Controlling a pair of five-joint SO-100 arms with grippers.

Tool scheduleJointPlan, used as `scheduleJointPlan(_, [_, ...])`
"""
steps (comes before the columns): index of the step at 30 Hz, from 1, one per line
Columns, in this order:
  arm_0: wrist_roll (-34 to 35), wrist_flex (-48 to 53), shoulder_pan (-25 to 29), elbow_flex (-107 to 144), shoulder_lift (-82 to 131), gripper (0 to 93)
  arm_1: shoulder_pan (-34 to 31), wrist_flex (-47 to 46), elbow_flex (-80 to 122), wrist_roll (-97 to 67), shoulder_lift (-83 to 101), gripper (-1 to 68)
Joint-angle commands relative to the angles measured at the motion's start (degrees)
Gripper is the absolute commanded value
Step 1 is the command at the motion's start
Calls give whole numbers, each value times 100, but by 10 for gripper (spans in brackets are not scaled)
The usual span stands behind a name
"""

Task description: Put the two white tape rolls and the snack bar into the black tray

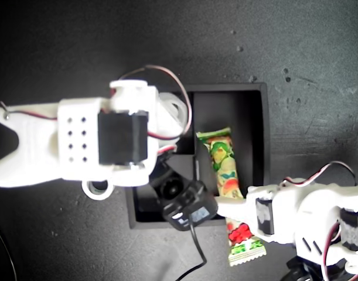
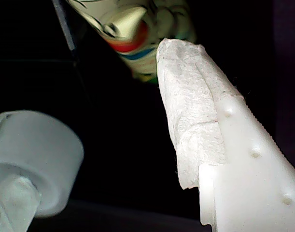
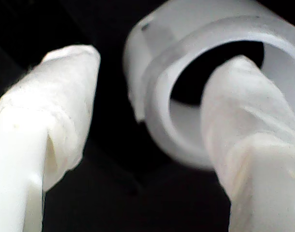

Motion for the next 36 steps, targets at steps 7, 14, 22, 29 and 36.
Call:
scheduleJointPlan(7, [-53, 105, 44, 334, 844, 211, 9, 659, -457, 114, 62, 291])
scheduleJointPlan(14, [-167, 105, 35, 1362, 2285, 205, 149, 1415, -1890, 158, 360, 172])
scheduleJointPlan(22, [-1459, -527, 993, 5344, 6706, 198, 1230, 1415, 905, 2663, 3674, -4])
scheduleJointPlan(29, [-2312, -2725, 2127, 8745, 8613, 196, 1925, 1107, 4342, 4069, 6100, -5])
scheduleJointPlan(36, [-2241, -3797, 2584, 9281, 7884, 196, 1811, -149, 7471, 5054, 8508, -5])
